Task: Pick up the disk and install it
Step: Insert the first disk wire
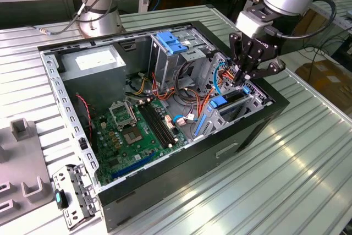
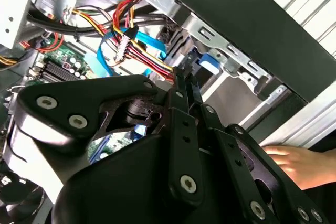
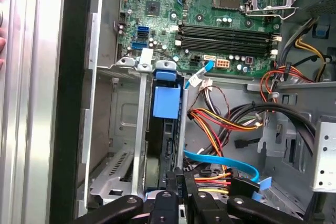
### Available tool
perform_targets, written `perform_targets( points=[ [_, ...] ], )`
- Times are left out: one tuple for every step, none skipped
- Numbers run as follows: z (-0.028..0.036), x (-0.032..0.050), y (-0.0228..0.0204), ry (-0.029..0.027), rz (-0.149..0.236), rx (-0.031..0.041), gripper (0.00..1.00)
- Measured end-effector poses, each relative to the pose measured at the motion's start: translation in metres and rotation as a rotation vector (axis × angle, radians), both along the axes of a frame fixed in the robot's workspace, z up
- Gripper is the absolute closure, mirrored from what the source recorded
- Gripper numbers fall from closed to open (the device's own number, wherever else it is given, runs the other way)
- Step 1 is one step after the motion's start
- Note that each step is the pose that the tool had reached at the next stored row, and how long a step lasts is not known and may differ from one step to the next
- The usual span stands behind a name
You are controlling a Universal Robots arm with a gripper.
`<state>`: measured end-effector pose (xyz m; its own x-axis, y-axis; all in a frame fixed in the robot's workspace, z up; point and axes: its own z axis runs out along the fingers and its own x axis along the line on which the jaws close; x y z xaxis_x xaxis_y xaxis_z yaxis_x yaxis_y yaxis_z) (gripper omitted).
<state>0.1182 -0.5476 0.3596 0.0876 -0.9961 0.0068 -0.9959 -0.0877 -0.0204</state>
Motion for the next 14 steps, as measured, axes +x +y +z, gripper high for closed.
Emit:
perform_targets(
  points=[
    [-0.0007, -0.0004, -0.0023, 0.0, 0.0, 0.0, 0.84],
    [-0.0016, -0.001, -0.0031, 0.0001, 0.0, 0.0002, 0.84],
    [-0.0025, -0.0018, -0.0036, 0.0001, 0.0, 0.0003, 0.84],
    [-0.0045, -0.0037, -0.0038, 0.0001, -0.001, -0.0008, 0.84],
    [-0.006, -0.0038, -0.0038, 0.0, -0.01, -0.0008, 0.84],
    [-0.007, -0.0039, -0.0037, 0.0, -0.02, -0.0009, 0.84],
    [-0.0081, -0.004, -0.0038, 0.0, -0.036, -0.001, 0.84],
    [-0.0087, -0.0041, -0.0039, 0.0001, -0.045, -0.0012, 0.84],
    [-0.009, -0.0044, -0.004, 0.0001, -0.046, -0.0011, 0.84],
    [-0.0091, -0.0046, -0.004, 0.0001, -0.046, -0.001, 0.84],
    [-0.0092, -0.0046, -0.004, 0.0001, -0.046, -0.0011, 0.84],
    [-0.0096, -0.0047, -0.004, 0.0001, -0.046, -0.001, 0.84],
    [-0.0098, -0.0048, -0.004, 0.0001, -0.046, -0.0009, 0.84],
    [-0.0102, -0.0049, -0.0041, 0.0001, -0.046, -0.0009, 0.84]
  ],
)
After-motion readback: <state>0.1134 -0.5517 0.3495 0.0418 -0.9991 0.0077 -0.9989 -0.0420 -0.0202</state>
